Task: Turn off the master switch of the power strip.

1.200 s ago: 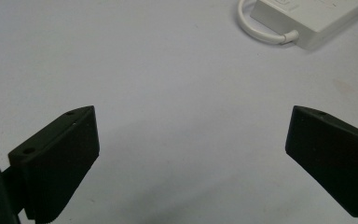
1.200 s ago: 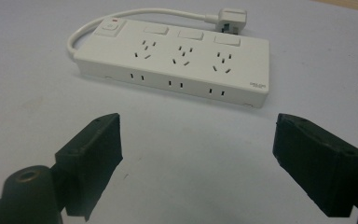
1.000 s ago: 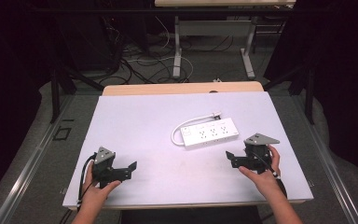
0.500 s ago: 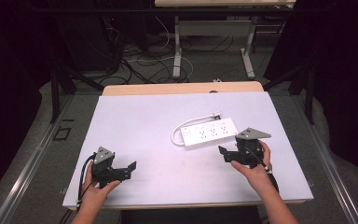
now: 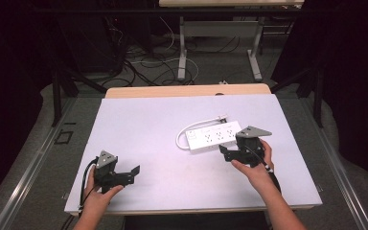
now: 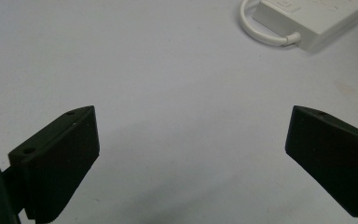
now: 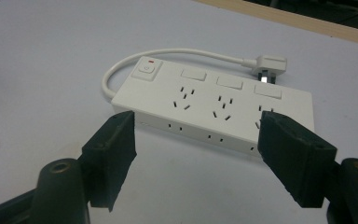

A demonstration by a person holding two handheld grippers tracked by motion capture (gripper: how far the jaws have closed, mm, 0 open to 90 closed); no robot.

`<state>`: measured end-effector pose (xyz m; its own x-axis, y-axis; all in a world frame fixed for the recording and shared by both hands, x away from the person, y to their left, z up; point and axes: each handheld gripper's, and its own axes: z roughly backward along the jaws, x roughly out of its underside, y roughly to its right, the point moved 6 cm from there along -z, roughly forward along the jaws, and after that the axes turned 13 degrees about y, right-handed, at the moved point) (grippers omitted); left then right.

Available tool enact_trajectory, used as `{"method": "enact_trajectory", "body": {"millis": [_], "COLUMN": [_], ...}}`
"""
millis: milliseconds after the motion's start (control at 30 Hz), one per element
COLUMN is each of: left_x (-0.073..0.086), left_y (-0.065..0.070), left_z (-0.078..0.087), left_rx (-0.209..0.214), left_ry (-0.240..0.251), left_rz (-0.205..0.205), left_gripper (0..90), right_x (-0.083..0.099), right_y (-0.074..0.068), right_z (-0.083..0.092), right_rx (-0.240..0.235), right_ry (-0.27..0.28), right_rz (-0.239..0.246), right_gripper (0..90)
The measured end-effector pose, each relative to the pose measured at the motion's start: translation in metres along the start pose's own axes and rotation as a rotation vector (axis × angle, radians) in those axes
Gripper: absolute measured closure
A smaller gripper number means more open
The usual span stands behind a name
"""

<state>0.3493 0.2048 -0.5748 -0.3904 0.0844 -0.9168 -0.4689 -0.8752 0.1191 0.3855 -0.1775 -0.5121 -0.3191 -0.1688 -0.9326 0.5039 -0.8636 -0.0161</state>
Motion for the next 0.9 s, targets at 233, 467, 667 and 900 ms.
{"method": "enact_trajectory", "body": {"millis": [233, 467, 667, 900], "left_x": [0.000, 0.000, 0.000, 0.000], "left_y": [0.001, 0.000, 0.000, 0.000], "left_z": [-0.001, 0.000, -0.001, -0.001], "left_rx": [0.003, 0.002, -0.001, -0.002], "left_ry": [0.005, -0.001, 0.009, 0.008], "left_rz": [-0.002, -0.001, -0.001, -0.002], "left_gripper": [2.8, 2.8, 2.8, 2.8], "right_x": [-0.004, -0.009, -0.013, -0.016], "right_y": [-0.001, -0.005, -0.009, -0.010], "right_z": [-0.008, -0.020, -0.027, -0.034], "right_rx": [-0.013, -0.027, -0.036, -0.048], "right_ry": [-0.015, -0.032, -0.048, -0.071], "right_rz": [-0.010, -0.003, 0.004, 0.009], "right_gripper": [29.3, 33.1, 38.9, 45.5]}}
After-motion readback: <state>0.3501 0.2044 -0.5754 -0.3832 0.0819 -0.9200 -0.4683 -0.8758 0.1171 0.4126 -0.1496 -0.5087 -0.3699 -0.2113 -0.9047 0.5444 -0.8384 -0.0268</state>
